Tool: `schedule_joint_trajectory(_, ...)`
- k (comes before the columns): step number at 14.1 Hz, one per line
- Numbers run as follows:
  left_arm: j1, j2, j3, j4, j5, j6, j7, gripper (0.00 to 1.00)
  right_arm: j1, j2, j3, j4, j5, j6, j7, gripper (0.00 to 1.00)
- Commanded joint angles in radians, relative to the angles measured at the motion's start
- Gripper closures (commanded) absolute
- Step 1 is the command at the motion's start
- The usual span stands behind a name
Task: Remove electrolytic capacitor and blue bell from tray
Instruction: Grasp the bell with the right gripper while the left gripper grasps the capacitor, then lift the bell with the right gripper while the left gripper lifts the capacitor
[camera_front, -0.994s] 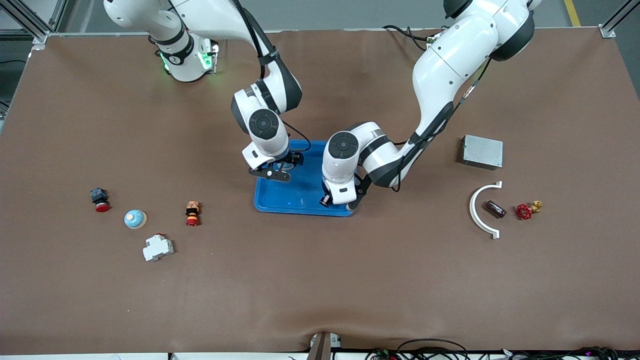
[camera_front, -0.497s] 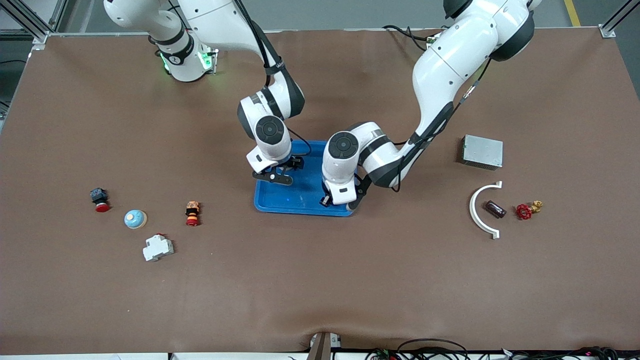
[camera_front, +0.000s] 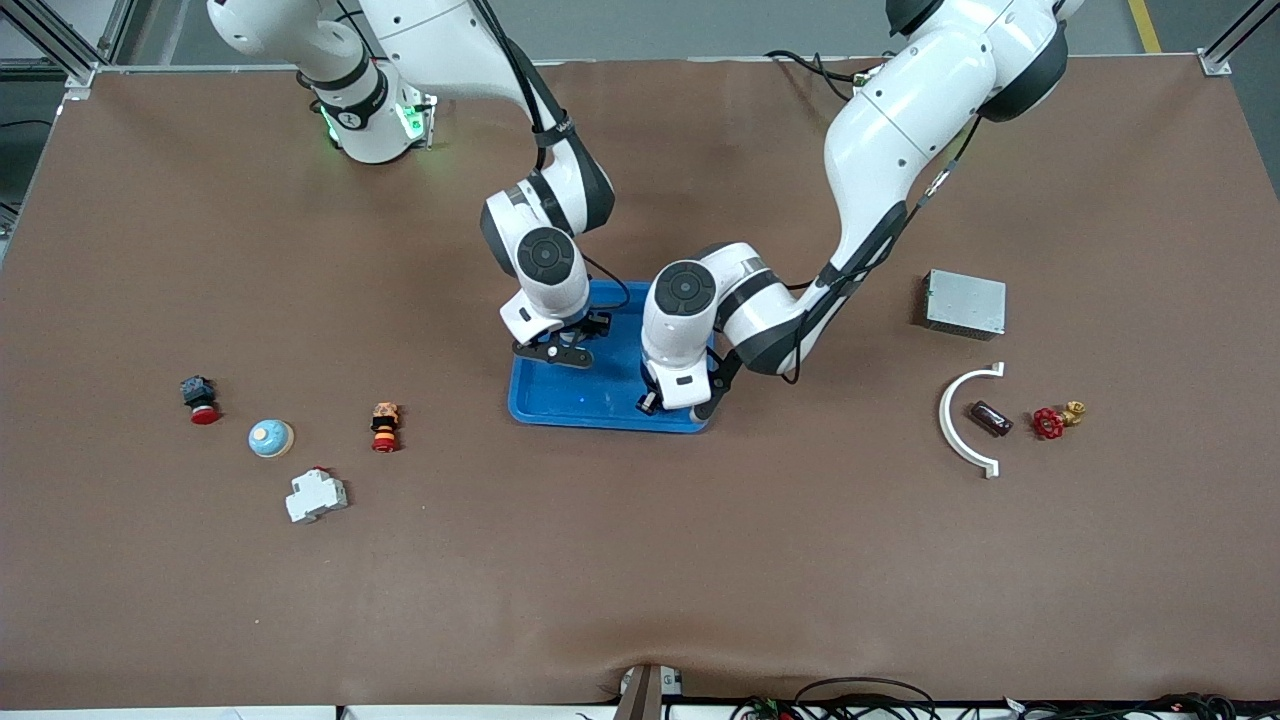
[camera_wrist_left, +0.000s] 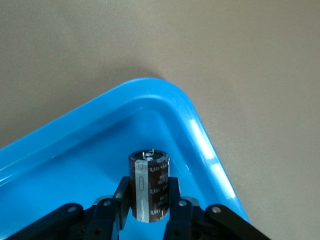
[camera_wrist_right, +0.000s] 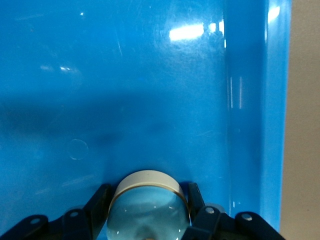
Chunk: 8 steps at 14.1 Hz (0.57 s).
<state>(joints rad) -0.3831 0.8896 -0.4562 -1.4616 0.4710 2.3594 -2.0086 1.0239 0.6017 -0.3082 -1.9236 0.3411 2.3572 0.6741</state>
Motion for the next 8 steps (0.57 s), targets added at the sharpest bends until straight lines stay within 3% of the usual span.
schedule_joint_trajectory(1,-0.010,-0.037,0.007,0.018,-0.002,-0.063,-0.010,1.00,0.004,0.006,-0.002,-0.005,0.024,-0.004,-0.005,0.92)
schedule_joint_trajectory(4,-0.005,-0.057,-0.001,0.044,0.001,-0.144,-0.007,1.00,-0.010,-0.051,-0.009,0.006,0.021,-0.060,-0.030,0.92)
schedule_joint_trajectory(8,0.023,-0.133,-0.002,0.040,0.011,-0.182,0.005,1.00,-0.173,-0.129,-0.045,0.229,0.012,-0.521,-0.278,0.92)
